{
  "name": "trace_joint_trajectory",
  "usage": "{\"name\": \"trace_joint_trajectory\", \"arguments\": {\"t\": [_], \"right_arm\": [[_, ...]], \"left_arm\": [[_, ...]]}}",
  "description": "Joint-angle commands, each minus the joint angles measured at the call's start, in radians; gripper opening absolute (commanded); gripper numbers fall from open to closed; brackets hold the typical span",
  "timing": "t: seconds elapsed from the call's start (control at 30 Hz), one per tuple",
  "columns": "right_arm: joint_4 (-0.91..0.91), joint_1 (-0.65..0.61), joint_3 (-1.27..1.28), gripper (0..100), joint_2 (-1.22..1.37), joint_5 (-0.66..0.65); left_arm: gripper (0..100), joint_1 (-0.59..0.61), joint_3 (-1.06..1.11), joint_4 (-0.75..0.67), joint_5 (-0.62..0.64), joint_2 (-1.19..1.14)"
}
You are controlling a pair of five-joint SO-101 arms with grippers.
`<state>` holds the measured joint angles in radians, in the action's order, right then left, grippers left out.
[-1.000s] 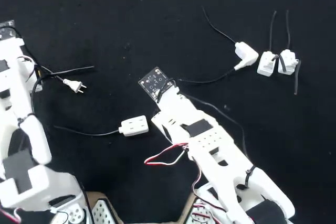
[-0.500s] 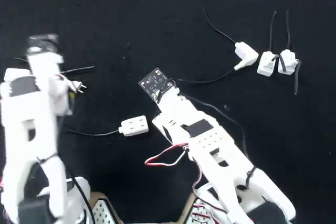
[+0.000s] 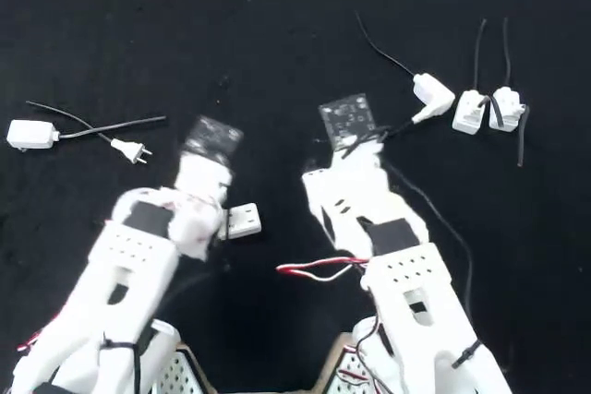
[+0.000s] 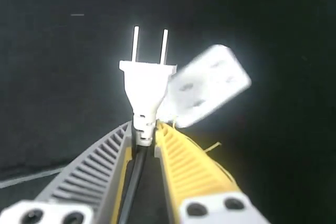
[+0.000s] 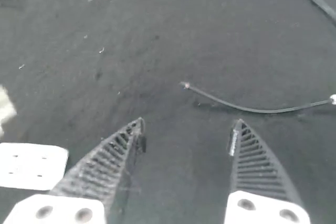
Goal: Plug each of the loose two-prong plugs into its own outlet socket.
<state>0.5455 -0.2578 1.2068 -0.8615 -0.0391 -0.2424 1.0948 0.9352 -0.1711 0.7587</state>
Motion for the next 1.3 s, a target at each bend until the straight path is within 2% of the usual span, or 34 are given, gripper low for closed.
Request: {"name": "trace_joint_trajectory", "arguments": {"t": [0.0, 0.23, 0.33, 0.43, 0.57, 0.67, 0.8, 0.87, 0.93, 1.0, 1.13, 1.27], "right_arm": [[-0.005, 0.031, -0.002, 24.7, -0.031, 0.015], [-0.005, 0.028, -0.002, 24.7, -0.031, 0.012], [-0.005, 0.026, -0.002, 24.7, -0.031, 0.012], [-0.005, 0.025, -0.002, 24.7, -0.03, 0.014], [-0.006, -0.054, 0.013, 24.7, -0.028, 0.006], [-0.006, -0.143, 0.03, 24.7, -0.028, 0.005], [-0.008, -0.239, 0.045, 24.7, -0.028, -0.058], [-0.04, -0.293, 0.067, 24.7, -0.028, -0.068], [-0.071, -0.334, 0.085, 24.7, -0.027, -0.071], [-0.077, -0.35, 0.077, 24.7, 0.005, -0.074], [-0.064, -0.353, -0.022, 24.7, 0.179, -0.077], [0.038, -0.356, -0.199, 24.7, 0.34, -0.074]], "left_arm": [[3, -0.099, 0.051, -0.101, 0.009, 0.031], [20, -0.122, 0.087, -0.135, 0.011, 0.034], [22, -0.11, 0.077, -0.121, 0.009, 0.035], [21, -0.084, 0.027, -0.04, 0.006, 0.035], [21, 0.033, -0.076, 0.095, 0.003, 0.035], [21, 0.213, -0.105, 0.11, 0.002, 0.035], [21, 0.492, -0.07, -0.041, 0.009, 0.023], [21, 0.568, -0.002, -0.172, 0.014, 0.023], [21, 0.598, 0.064, -0.276, 0.06, 0.028], [21, 0.602, 0.096, -0.321, 0.121, 0.029], [21, 0.605, 0.091, -0.324, 0.186, 0.023], [21, 0.605, 0.099, -0.327, 0.192, 0.023]]}}
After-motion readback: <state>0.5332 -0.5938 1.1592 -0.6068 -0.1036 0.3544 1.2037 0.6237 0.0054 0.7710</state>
